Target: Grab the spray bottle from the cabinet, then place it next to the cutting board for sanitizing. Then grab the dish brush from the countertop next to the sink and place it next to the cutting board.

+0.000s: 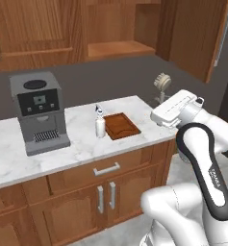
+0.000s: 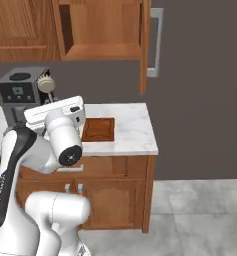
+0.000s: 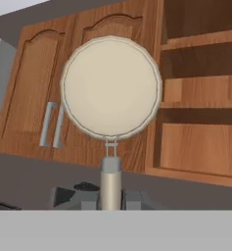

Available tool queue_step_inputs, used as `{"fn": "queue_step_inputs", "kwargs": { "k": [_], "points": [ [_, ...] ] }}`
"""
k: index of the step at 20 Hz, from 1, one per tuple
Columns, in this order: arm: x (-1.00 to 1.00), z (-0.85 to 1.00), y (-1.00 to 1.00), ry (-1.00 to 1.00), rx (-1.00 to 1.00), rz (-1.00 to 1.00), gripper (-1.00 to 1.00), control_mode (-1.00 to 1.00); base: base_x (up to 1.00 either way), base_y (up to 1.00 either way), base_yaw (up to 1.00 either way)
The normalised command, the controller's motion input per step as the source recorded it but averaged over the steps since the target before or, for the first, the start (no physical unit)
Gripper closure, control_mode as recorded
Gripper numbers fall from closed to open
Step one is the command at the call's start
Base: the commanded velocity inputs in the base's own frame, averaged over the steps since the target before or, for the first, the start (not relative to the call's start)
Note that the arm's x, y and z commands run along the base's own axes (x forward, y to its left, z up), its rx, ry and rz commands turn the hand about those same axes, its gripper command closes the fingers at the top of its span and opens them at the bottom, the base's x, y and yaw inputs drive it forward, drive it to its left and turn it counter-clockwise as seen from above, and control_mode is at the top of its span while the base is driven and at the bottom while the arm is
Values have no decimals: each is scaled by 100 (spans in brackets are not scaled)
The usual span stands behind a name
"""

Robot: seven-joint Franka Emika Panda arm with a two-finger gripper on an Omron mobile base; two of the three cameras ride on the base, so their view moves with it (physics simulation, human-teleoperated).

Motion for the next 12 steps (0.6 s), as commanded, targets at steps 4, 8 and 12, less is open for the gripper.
{"fn": "queue_step_inputs", "kwargs": {
  "k": [4, 8, 12],
  "points": [
    [0, 0, 0, 0, 0, 0, 100, 100, 100, -61, 0],
    [0, 0, 0, 0, 0, 0, 100, 100, 84, -6, 0],
    [0, 0, 0, 0, 0, 0, 100, 100, 30, 68, 0]
  ]
}}
